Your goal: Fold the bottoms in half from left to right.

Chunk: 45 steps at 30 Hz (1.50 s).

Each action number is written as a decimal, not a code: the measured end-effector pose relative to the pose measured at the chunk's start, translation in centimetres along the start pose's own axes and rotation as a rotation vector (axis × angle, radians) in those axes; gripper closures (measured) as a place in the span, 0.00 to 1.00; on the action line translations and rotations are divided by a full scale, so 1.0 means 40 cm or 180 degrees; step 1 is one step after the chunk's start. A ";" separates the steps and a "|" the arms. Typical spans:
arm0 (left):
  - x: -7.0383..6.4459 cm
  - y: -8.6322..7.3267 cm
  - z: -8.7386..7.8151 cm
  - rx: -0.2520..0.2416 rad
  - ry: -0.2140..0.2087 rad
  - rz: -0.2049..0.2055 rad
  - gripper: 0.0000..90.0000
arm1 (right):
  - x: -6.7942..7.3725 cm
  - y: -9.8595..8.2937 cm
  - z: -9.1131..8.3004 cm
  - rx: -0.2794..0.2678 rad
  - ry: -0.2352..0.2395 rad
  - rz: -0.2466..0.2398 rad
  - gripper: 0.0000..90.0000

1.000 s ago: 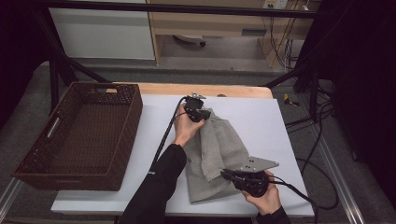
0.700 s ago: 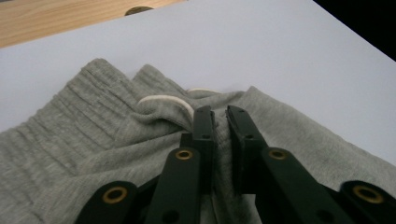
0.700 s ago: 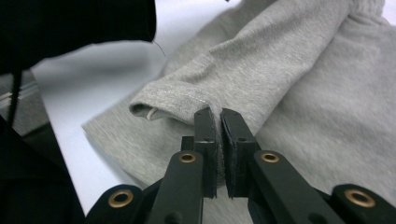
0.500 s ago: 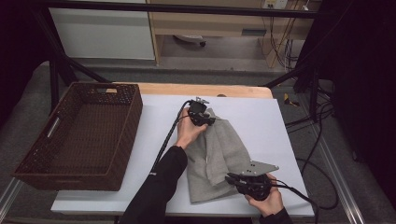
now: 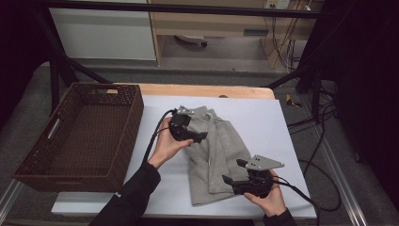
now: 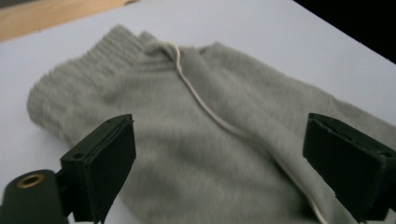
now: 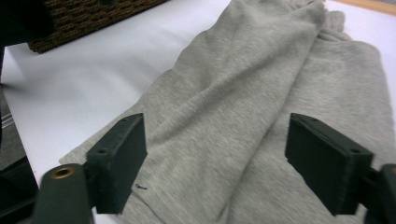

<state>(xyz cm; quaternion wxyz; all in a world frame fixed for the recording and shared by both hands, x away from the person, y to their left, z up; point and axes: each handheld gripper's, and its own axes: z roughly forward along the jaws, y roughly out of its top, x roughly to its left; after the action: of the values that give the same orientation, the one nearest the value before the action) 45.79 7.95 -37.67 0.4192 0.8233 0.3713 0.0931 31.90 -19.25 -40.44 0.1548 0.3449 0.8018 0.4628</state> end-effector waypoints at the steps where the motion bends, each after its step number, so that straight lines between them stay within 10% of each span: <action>1: -0.001 -0.013 -0.009 0.0013 -0.0004 -0.0005 0.09 | 0.002 0.002 0.005 0.0012 -0.0017 -0.0009 0.18; 20: -0.033 -0.239 -0.080 0.0107 -0.0123 -0.0220 0.11 | 0.003 0.037 0.067 0.0233 -0.0111 0.0018 0.07; 45: -0.125 -0.302 -0.030 0.0203 -0.0368 -0.0277 0.65 | 0.071 -0.018 0.124 0.0482 0.0163 -0.0122 0.39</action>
<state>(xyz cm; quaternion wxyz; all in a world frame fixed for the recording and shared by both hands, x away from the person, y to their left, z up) 35.25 9.76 -45.31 0.4172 0.8233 0.3846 0.0152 32.39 -14.34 -43.43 0.1165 0.3283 0.8447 0.4064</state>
